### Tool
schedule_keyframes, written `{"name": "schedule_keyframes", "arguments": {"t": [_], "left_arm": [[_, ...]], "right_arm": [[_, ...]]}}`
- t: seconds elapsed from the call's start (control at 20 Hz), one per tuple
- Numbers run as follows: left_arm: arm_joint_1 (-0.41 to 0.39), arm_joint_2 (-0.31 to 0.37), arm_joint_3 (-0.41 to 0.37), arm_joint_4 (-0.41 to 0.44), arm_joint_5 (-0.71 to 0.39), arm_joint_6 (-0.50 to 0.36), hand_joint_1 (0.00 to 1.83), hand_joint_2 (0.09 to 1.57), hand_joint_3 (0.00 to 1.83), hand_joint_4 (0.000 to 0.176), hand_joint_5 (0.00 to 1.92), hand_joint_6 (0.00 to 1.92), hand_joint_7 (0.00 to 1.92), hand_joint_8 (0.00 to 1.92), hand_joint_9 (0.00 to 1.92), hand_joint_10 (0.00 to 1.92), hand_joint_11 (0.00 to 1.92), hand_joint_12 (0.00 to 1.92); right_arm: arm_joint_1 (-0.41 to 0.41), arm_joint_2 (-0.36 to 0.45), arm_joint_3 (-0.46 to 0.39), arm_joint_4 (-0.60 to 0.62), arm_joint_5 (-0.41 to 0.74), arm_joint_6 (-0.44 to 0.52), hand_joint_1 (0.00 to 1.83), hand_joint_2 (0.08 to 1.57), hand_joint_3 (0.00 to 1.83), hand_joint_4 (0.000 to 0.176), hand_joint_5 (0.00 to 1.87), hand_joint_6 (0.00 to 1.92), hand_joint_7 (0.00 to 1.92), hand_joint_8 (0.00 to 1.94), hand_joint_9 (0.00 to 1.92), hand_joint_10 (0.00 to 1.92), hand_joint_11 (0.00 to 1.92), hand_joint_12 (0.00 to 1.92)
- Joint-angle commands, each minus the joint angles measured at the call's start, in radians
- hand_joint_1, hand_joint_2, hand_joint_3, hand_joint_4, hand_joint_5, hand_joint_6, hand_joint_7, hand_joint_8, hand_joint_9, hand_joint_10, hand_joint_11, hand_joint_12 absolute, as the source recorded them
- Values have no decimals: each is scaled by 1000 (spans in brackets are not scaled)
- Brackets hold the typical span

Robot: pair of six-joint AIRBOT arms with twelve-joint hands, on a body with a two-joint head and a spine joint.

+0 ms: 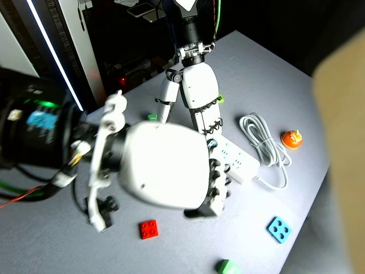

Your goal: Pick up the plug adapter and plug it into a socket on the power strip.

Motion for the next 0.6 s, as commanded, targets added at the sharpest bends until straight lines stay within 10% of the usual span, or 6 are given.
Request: {"name": "schedule_keyframes", "arguments": {"t": [0.0, 0.35, 0.55], "left_arm": [[-2, 6, -3, 34, 7, -3, 0, 1183, 2, 0, 0, 0, 0, 0, 0, 0, 0, 0], [-4, 6, -3, 35, 8, -3, 0, 1192, 5, 0, 0, 0, 0, 0, 0, 0, 0, 0], [-3, 6, -3, 35, 8, -3, 0, 1179, 0, 0, 0, 0, 0, 0, 0, 0, 0, 0]], "right_arm": [[15, 1, -1, -47, 133, 47, 1361, 1177, 0, 0, 800, 1045, 858, 1229, 815, 1446, 785, 1492], [32, -78, 57, -831, -165, 1078, 1364, 1169, 0, 0, 819, 1032, 871, 1195, 832, 1428, 796, 1487], [25, -108, 53, -971, -244, 1188, 1361, 1172, 1, 0, 813, 1041, 848, 1223, 838, 1419, 808, 1441]]}}
